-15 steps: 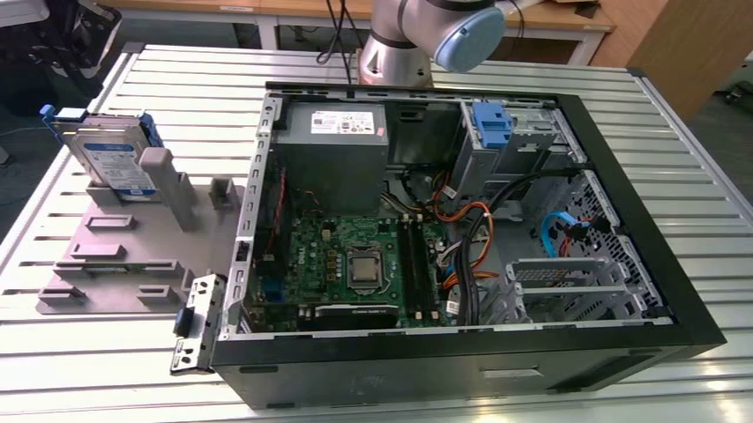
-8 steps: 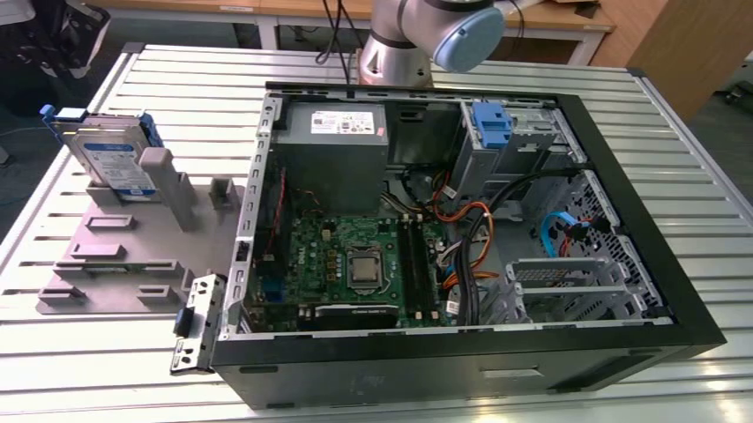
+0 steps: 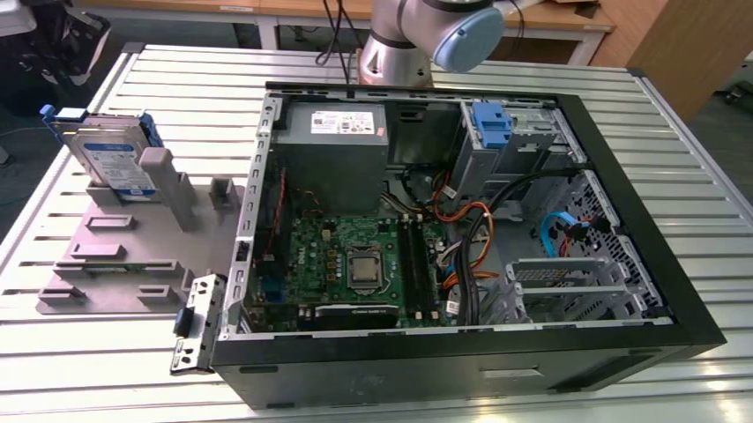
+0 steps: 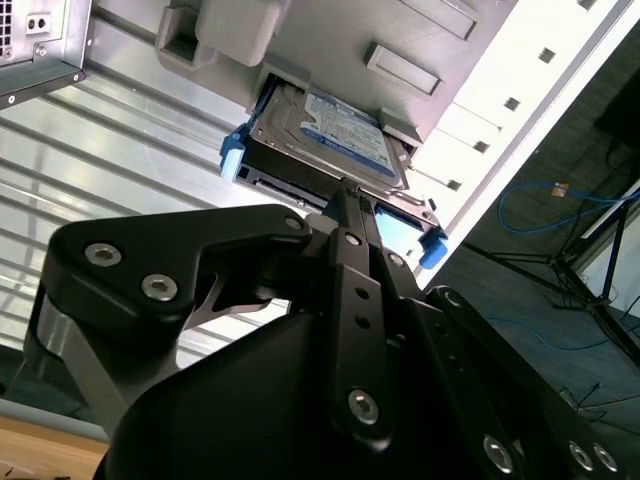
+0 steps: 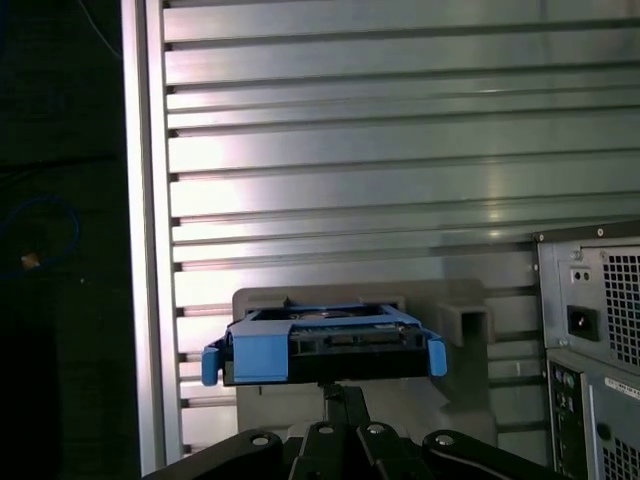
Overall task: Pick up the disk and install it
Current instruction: 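Reach for the disk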
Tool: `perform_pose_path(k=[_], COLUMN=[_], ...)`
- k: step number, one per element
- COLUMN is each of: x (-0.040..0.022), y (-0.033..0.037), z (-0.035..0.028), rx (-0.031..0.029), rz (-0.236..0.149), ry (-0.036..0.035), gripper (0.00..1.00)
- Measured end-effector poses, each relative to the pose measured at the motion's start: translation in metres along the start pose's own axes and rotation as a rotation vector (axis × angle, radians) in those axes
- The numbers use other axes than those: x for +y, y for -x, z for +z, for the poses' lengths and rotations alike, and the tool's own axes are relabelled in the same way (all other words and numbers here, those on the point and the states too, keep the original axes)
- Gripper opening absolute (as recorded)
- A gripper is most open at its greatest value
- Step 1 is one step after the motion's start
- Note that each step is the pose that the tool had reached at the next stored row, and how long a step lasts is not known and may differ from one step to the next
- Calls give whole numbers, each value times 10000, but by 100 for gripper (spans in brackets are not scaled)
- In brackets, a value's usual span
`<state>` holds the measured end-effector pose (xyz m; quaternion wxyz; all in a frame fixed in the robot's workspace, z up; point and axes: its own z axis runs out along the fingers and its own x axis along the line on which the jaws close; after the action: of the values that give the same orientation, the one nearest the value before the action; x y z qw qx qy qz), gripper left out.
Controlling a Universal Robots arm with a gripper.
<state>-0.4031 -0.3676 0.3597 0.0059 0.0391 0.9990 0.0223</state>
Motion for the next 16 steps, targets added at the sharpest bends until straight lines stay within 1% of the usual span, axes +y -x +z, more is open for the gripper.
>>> perform_pose_path(k=[3, 8, 13, 16], x=[1, 2, -1, 4], y=[-6, -7, -10, -11], z=[31, 34, 103, 123], rx=[0, -1, -1, 1], rz=[-1, 0, 0, 0], ry=[1, 1, 4, 28], gripper=[11, 11, 11, 11])
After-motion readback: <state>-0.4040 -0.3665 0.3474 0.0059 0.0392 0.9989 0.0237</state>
